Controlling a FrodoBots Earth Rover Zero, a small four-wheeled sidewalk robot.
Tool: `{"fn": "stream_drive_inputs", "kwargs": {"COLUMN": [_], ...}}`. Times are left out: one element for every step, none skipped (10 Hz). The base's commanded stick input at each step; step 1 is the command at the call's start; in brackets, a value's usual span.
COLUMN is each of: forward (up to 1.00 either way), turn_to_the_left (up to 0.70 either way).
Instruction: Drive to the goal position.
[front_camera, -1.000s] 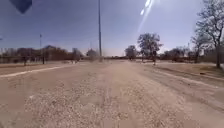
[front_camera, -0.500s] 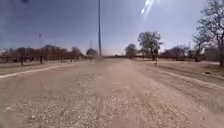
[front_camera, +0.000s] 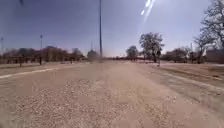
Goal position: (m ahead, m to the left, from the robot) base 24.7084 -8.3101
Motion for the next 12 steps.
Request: {"fn": "stream_drive_inputs", "kwargs": {"forward": [1.0,1.0,1.0,1.0,1.0,1.0,1.0,1.0,1.0,1.0,1.0,1.0], "turn_to_the_left": [0.0,0.0,0.0,0.0,0.0,0.0,-0.27,-0.27,-0.19,-0.08,0.0,0.0]}}
